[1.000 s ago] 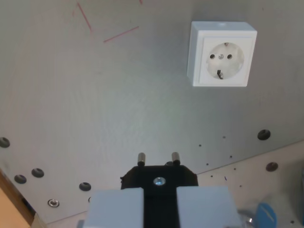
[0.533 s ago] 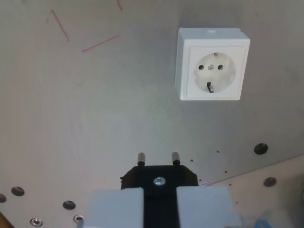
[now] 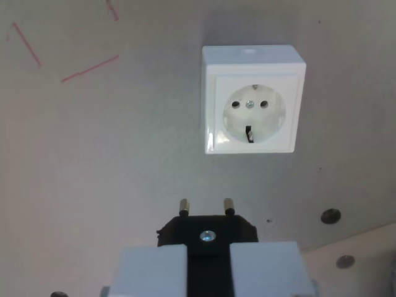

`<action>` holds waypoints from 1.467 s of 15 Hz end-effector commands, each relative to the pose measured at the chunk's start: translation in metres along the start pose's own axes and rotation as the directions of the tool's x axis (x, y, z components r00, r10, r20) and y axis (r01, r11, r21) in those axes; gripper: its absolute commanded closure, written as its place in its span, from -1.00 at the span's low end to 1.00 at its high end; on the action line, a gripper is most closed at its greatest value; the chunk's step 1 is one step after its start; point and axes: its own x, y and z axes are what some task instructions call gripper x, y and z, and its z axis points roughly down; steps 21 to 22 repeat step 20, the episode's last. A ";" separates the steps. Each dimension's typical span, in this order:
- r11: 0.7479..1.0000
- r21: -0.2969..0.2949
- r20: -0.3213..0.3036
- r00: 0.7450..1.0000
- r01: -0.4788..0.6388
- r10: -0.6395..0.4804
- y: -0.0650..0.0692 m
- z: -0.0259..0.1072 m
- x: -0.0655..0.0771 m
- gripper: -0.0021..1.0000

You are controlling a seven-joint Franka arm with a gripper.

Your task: Move above the white socket

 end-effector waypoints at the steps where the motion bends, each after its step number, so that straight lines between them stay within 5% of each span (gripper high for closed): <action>1: 1.000 0.028 -0.089 0.996 0.007 -0.004 0.010 0.017 0.000 1.00; 11: 0.999 0.038 -0.093 0.996 0.001 0.003 0.028 0.059 -0.002 1.00; 22: 0.999 0.043 -0.092 0.996 0.003 0.001 0.036 0.073 -0.005 1.00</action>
